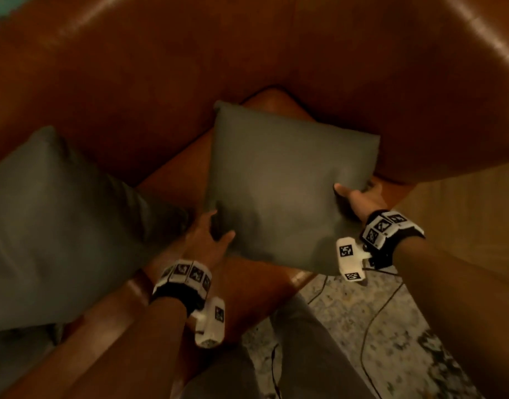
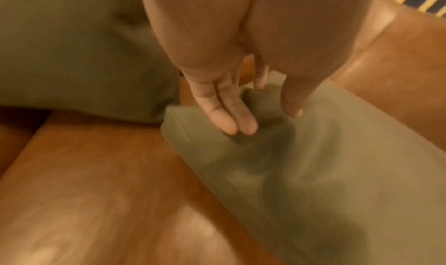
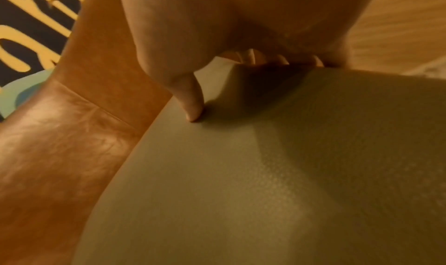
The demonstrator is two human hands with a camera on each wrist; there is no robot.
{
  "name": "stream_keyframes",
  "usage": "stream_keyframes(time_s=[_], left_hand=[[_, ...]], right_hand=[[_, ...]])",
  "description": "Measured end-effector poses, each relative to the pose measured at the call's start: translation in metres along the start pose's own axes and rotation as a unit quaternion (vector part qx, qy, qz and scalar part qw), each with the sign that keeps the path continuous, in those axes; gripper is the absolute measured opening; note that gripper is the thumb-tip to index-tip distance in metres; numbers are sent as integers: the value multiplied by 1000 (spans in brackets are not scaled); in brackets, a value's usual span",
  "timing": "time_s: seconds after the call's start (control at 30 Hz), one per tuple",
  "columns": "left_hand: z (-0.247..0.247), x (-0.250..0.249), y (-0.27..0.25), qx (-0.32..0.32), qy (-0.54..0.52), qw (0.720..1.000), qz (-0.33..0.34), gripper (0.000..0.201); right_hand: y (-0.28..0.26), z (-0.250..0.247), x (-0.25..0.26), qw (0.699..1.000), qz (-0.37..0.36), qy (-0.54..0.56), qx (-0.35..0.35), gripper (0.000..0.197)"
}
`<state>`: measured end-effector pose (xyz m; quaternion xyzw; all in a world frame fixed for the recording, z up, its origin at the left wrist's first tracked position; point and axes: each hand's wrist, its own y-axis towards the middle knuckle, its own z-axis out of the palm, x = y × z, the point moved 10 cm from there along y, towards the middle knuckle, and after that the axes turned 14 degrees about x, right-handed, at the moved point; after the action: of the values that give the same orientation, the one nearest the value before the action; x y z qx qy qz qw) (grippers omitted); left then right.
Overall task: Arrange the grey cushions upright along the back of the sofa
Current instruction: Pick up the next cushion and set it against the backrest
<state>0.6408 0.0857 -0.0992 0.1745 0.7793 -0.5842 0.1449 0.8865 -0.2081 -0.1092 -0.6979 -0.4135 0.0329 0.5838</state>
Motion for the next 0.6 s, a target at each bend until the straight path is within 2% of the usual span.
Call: stream_keyframes(time_s=[0.1,0.17,0.2,0.23,0.3,0.33,0.37,0.43,0.5,0.53,0.6], left_hand=[[21,-1,-12,60,96,994,-9,62],[28,-7,-7,129,231,964,-19,47],[22,-17,-1,128,290,948,-15,35],[9,-36,7,91,328,940,1,26],[-26,-92,25,-39,333,939,77,25],[-40,-122,34,-87,317,937,120,31],[-47,-147,45,-101,317,931,149,43],[-49,-171,78,-43,351,927,126,74],[-49,-164,107,28,380,922,61,93],[-51,-156,117,42,397,916,36,96],[-61,-135,123,45,424,905,-2,102]], right_hand=[[-5,-8,6,998,-32,-43,24,90],[-11,-16,-7,997,-42,-52,32,79],[-16,-23,-16,997,-44,-54,18,73],[-23,-33,-30,998,-46,-45,-16,72],[-39,-53,-71,994,-20,6,-108,81],[-47,-54,-99,989,24,52,-134,83],[-52,-46,-130,982,79,105,-133,83],[-53,-7,-171,962,166,210,-62,91],[-41,19,-172,946,152,286,-12,107],[-37,23,-160,944,135,302,-5,110],[-23,15,-133,948,96,301,-28,98]])
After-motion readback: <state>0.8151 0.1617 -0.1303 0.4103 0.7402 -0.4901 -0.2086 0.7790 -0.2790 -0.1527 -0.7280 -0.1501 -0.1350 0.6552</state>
